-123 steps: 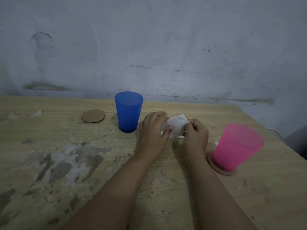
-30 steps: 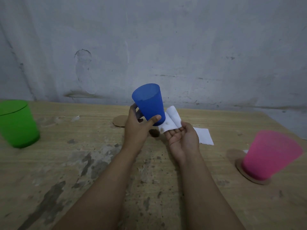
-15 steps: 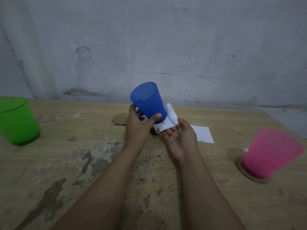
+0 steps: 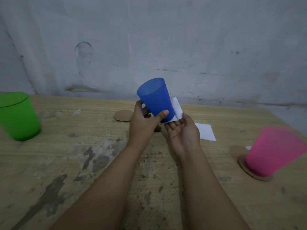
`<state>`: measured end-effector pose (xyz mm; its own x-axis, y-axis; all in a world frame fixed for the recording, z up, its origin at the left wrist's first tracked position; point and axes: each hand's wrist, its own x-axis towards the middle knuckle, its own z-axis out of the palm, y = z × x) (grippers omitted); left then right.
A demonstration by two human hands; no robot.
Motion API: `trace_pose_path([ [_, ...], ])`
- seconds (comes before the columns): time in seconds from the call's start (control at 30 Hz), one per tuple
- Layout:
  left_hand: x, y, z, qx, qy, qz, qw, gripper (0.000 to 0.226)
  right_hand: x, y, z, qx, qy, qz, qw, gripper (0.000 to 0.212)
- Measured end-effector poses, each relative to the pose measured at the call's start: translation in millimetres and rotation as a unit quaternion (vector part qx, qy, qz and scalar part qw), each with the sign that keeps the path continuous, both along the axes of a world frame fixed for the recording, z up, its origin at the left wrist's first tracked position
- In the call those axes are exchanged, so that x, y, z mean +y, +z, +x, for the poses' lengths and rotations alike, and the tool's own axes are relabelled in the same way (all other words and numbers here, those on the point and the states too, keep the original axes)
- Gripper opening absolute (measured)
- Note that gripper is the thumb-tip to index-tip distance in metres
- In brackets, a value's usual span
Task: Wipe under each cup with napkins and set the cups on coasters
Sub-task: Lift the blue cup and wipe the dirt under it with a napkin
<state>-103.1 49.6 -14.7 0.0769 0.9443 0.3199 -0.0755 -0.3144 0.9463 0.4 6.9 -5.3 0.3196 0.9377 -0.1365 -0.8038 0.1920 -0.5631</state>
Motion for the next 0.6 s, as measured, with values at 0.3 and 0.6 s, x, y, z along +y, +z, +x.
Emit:
trace_pose_path([
  [0.3, -4.4, 3.8, 1.6, -0.035, -0.014, 0.016, 0.999, 0.063, -0.9, -0.5, -6.6, -0.045, 0.063, -0.004, 0.997, 0.037],
  [0.6, -2.1, 4.0, -0.9, -0.055, 0.007, 0.022, 0.998, 0.063, 0.2, -0.1, -6.3, -0.092, 0.054, -0.042, 0.993, 0.028],
])
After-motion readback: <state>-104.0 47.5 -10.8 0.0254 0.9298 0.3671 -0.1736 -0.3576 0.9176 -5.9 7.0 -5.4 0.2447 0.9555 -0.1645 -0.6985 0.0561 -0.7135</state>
